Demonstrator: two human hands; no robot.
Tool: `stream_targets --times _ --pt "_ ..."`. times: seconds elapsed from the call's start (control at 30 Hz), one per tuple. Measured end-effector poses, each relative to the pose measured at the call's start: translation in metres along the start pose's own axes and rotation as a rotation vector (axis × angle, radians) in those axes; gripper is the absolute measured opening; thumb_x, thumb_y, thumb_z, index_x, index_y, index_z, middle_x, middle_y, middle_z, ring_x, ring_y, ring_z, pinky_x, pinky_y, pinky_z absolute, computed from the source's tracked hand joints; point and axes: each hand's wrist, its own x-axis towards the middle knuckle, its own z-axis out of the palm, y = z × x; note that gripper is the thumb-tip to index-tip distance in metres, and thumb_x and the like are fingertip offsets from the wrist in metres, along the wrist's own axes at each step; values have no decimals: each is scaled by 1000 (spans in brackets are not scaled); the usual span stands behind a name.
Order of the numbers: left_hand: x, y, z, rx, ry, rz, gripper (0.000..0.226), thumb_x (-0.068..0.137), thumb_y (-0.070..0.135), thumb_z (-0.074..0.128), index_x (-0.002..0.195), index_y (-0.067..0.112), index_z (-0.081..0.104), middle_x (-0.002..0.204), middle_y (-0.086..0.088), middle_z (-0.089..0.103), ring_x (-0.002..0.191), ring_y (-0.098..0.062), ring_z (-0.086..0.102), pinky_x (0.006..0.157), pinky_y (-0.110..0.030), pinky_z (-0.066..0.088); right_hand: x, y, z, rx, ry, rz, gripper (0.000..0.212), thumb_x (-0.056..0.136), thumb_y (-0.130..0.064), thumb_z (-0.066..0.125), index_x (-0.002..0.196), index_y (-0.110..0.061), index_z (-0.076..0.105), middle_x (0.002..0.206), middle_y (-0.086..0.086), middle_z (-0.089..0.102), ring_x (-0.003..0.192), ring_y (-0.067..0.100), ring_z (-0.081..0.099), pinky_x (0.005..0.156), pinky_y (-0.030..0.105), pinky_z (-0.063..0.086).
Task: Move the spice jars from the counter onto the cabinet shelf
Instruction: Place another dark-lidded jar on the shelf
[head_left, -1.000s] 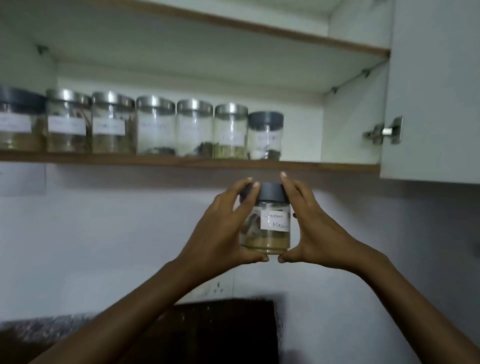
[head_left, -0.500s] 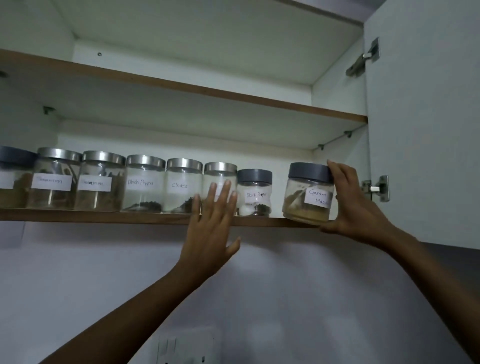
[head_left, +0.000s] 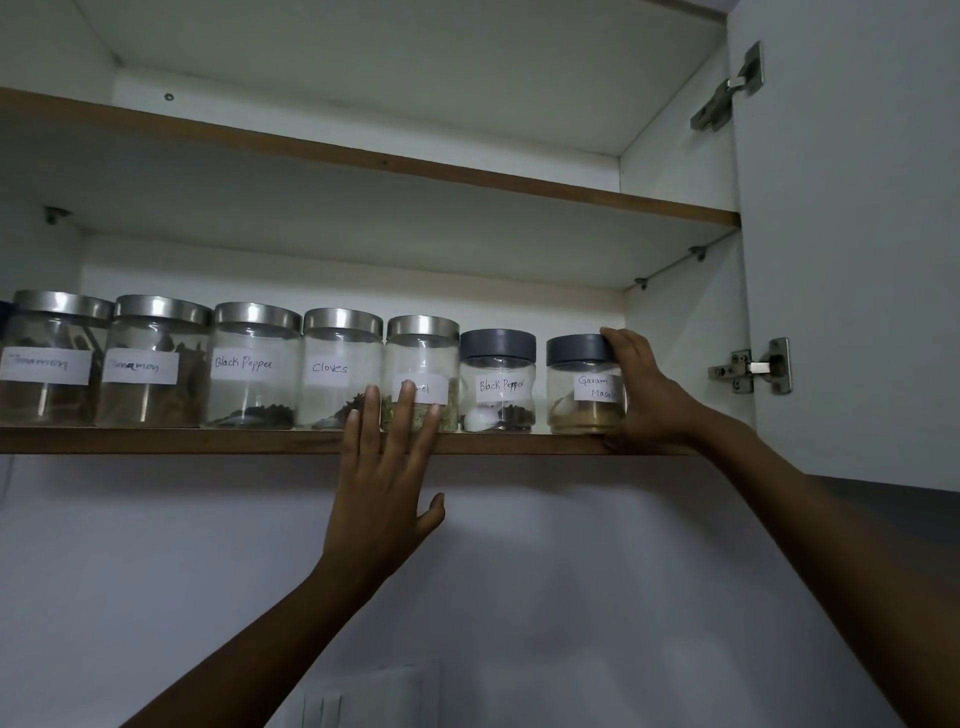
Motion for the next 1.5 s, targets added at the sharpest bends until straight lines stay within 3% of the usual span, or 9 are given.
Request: stream_targets --times 0.1,0.2,0.4,0.57,0.83,0.97,1.17,1.37,1.5 --pt "1 0 1 5 2 4 102 71 55 66 149 14 15 155 -21 9 142 -45 2 112 -59 15 6 3 6 209 13 37 103 63 -12 82 142 -16 15 140 -2 18 118 14 35 100 41 42" --pt "1 0 2 -7 2 0 104 69 56 67 149 14 14 155 -21 9 142 -45 2 111 -59 16 9 1 15 282 64 79 96 68 -16 79 141 -18 17 140 -3 21 114 15 39 97 40 43" --pt "0 0 1 -1 -10 5 104 69 56 65 149 14 14 156 -20 8 142 -44 3 112 -58 15 12 -11 27 219 108 101 94 71 -17 76 142 -19 14 145 -4 19 107 14 42 88 36 42" --pt "0 -1 2 7 -29 9 103 69 57 63 149 14 15 156 -21 7 142 -44 3 112 -58 15 11 -12 31 165 134 116 98 72 -22 75 145 -21 10 151 -7 13 120 18 43 89 38 43" --pt "-2 -4 -5 21 -94 56 102 67 56 64 149 14 19 155 -22 8 141 -45 3 112 -58 13 -13 -25 51 101 185 179 94 84 -26 63 148 -15 -5 157 1 -9 140 27 14 109 41 25" --pt "-14 -10 -13 5 -162 128 99 70 50 64 149 13 17 155 -22 6 143 -41 2 113 -54 13 -43 -41 74 -52 377 185 82 87 -34 57 149 -14 7 157 7 3 138 30 18 108 47 26" --pt "-68 -29 -33 -169 -222 140 74 81 35 52 147 16 25 156 -15 14 144 -31 7 113 -47 10 -72 -94 113 -177 343 -22 68 81 -41 48 142 -17 29 151 10 21 136 29 25 105 49 28" --pt "-161 -79 -68 -340 -280 85 42 93 38 33 121 23 60 130 3 57 132 -19 37 113 -49 17 -111 -180 175 13 291 -158 37 81 -32 47 114 -18 57 124 10 54 114 21 42 99 41 32" --pt "-229 -125 -85 -347 -359 1 34 85 33 43 105 23 69 109 10 67 118 -10 48 112 -41 19 -142 -242 228 208 92 -168 33 78 -35 44 100 -22 65 115 1 60 106 19 52 93 38 36"
